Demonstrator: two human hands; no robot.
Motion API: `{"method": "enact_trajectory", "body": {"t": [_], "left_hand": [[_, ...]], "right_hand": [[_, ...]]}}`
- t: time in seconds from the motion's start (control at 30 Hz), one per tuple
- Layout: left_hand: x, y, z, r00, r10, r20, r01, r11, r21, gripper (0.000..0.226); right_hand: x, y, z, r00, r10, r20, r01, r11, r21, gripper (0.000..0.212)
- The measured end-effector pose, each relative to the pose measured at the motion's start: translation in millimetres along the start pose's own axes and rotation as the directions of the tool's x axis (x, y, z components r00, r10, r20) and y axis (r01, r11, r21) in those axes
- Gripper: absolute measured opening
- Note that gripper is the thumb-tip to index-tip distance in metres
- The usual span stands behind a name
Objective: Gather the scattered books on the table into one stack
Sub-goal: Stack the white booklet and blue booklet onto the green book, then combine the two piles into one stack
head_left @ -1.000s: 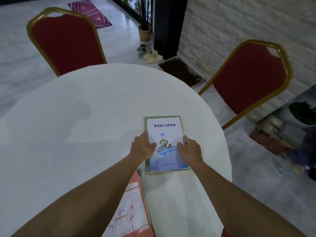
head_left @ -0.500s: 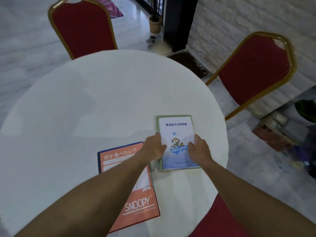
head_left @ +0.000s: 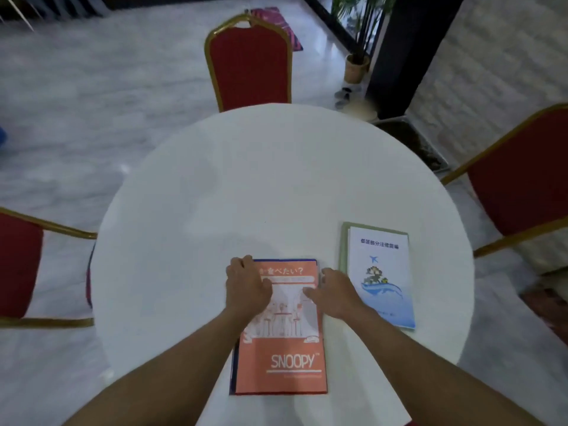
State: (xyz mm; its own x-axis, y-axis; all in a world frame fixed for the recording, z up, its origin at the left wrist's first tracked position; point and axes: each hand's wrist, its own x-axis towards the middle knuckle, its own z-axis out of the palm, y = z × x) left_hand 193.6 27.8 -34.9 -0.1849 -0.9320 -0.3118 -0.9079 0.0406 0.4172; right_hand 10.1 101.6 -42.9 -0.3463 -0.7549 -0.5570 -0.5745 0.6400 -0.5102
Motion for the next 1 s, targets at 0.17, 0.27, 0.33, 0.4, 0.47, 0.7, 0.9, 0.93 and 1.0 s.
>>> {"method": "enact_trajectory", "body": {"t": [0.17,0.27,0.33,0.4,0.47,0.7,0.9,0.93,1.0], "left_hand": [[-5.5,-44.2,1.5,0.964,-0.195,0.18,0.222,0.964,-0.148,0.047],[-5.7,-54.5,2.5,0.946,-0.211,0.245,0.276,0.921,-0.273,0.032],[-4.0,-55.6,-1.1,0.934,-0.246,0.258,0.325,0.886,-0.331,0.025],[-1.8,-55.5,-4.1,0.908,-0.276,0.316,0.392,0.827,-0.402,0.026],[1.5,-57.3,-5.8,0.872,-0.28,0.4,0.454,0.767,-0.454,0.016],[-5.9,-64.5,-18.9,0.853,-0.198,0.483,0.503,0.558,-0.66,0.031],[-2.4,-41.8,-57.7,0.963,-0.05,0.266,0.254,0.505,-0.825,0.033],[-1.8,-34.0,-65.4,0.978,-0.03,0.208,0.193,0.521,-0.831,0.034],[-1.6,-18.5,-79.5,0.995,-0.003,0.096,0.083,0.53,-0.844,0.038]], "right_hand": [[2.5,-15.8,18.2,0.991,0.137,0.0,-0.137,0.99,-0.023,0.061],[8.6,-20.5,16.1,0.982,0.182,0.054,-0.181,0.983,-0.018,0.05],[12.3,-21.8,15.2,0.979,0.184,0.088,-0.187,0.982,0.019,0.053],[13.6,-21.8,15.7,0.975,0.185,0.123,-0.193,0.979,0.06,0.057],[13.0,-21.3,17.8,0.971,0.191,0.143,-0.203,0.976,0.074,0.06],[2.5,-21.4,17.7,0.983,0.127,0.132,-0.159,0.948,0.275,0.076],[-7.5,-45.4,-6.3,0.999,-0.05,0.002,0.04,0.83,0.556,0.07],[-8.7,-54.0,-11.5,0.994,-0.092,-0.059,0.11,0.819,0.563,0.062],[-11.7,-70.4,-21.1,0.972,-0.169,-0.162,0.233,0.78,0.582,0.047]]}}
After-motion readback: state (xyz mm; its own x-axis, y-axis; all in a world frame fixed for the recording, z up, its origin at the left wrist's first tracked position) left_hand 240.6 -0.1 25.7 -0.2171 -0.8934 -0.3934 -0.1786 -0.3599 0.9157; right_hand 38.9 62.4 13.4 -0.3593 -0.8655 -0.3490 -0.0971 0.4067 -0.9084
